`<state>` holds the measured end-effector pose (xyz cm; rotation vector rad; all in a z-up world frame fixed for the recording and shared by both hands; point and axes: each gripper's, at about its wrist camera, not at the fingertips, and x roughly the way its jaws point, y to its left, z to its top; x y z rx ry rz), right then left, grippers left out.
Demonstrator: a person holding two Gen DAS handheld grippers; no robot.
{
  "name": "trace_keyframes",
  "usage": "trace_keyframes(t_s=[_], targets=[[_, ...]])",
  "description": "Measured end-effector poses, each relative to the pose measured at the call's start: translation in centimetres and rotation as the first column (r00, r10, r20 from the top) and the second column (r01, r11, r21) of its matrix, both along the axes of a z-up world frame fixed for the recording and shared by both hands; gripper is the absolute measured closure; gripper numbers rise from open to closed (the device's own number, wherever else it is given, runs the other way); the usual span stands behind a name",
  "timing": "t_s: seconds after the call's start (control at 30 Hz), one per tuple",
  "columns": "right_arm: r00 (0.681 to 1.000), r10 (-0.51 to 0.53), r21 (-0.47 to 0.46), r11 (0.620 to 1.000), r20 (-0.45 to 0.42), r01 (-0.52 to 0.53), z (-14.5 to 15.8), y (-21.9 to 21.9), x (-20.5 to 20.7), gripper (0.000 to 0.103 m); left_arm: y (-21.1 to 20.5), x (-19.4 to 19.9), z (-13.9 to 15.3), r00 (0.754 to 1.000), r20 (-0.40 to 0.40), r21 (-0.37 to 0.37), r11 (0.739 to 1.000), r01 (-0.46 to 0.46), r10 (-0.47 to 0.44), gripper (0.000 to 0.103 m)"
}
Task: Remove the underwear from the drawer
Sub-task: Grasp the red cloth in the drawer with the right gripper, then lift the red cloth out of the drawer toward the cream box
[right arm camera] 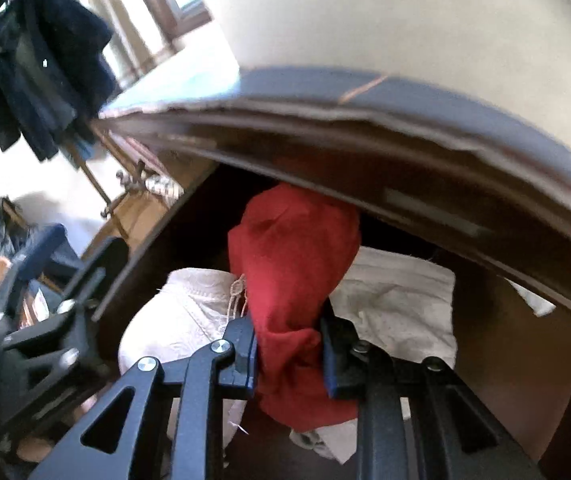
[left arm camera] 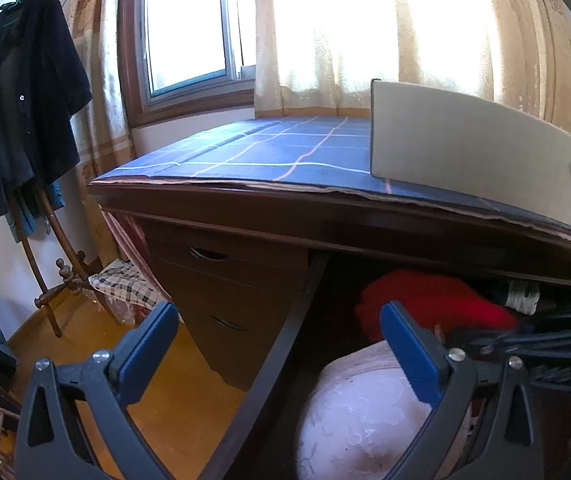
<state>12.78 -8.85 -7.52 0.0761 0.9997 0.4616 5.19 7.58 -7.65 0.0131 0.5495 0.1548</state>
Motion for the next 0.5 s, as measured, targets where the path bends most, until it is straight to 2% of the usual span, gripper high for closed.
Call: trace_keyframes(t_s=[0.17,0.27,0.33,0.5], targets=[[0.996,-0.071,0.082,0.994,0.045,0.067,2.0,-3.3,-2.5,0.077,-0.2,0.1,0.0,1.0,-0.002,0.015,1.0,-0.002,0.002,0.001],[0.99,-0.133,0.164,0.979,0.041,0.124,2.6,-5.6,-3.4,0.077,-0.4,0.1,0.1,1.0,-0.001,0.029,1.0,-0.003,0.003,0.001],[0.985,-0.17,0.224,0.961,0.025,0.16,2.7,-6.8,-3.9,0.077,-0.4,0.1,0.0,1.0,-0.005,0.036,0.999,-0.001,0.001,0.001],[0.972,-0.235,0.398,0.889,-0.029,0.227,3.2,-10.2,-6.5,0.077,-0.4,0.3,0.0,1.0,-0.011,0.037,0.999,-0.003,0.003,0.0]])
